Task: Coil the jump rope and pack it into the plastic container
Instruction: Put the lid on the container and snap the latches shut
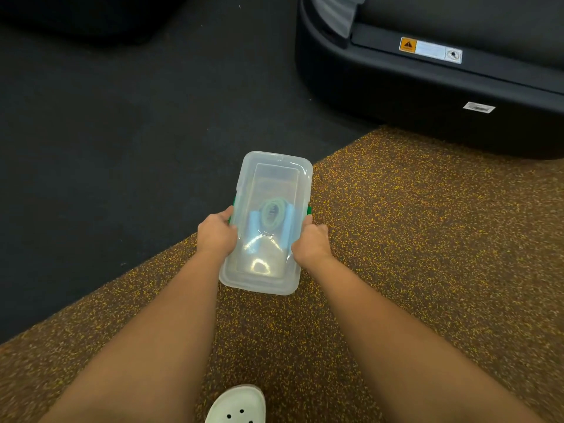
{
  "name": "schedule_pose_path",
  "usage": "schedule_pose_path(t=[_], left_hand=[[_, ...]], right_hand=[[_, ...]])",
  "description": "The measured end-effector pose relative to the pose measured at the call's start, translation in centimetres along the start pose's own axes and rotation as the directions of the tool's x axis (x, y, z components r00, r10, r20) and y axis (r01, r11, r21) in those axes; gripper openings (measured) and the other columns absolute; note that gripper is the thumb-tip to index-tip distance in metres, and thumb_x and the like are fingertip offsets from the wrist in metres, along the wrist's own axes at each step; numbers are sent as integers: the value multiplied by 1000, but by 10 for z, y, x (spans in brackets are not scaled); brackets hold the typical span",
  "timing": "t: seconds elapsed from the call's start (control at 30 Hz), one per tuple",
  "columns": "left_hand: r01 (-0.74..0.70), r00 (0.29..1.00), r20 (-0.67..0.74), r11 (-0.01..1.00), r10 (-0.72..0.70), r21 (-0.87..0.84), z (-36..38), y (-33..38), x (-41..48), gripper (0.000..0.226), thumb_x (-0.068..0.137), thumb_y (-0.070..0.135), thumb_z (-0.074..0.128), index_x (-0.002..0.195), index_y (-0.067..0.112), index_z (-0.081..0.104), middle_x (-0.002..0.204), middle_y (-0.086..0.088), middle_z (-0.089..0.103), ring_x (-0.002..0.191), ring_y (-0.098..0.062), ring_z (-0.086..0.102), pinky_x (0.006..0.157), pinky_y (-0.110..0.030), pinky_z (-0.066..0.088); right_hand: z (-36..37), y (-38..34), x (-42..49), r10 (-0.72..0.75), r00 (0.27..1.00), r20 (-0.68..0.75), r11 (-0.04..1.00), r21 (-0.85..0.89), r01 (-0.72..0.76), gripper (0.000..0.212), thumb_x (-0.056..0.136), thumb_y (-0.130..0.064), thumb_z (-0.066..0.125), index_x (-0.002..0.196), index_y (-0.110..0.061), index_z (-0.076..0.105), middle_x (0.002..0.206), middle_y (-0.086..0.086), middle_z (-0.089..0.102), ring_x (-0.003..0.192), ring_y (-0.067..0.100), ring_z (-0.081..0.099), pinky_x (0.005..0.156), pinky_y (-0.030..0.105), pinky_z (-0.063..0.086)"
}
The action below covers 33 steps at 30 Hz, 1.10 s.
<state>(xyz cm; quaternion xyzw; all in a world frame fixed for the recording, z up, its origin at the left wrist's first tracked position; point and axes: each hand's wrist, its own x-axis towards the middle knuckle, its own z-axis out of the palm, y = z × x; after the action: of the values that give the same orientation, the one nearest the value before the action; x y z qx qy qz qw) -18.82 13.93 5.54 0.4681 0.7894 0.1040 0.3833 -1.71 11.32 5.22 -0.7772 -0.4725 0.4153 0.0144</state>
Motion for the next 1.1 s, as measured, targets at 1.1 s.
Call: schedule_pose_path(t=[1.1], left_hand=[[122, 992, 35, 992, -122, 5, 6, 4, -11, 29, 87, 9, 49, 110, 17, 66, 111, -14, 66, 102, -35, 59, 88, -42, 51]], right_hand=[[5, 19, 16, 194, 978, 73, 860, 467, -205, 24, 75, -4, 55, 95, -10, 67, 100, 12, 69, 89, 35, 66, 75, 46, 59]])
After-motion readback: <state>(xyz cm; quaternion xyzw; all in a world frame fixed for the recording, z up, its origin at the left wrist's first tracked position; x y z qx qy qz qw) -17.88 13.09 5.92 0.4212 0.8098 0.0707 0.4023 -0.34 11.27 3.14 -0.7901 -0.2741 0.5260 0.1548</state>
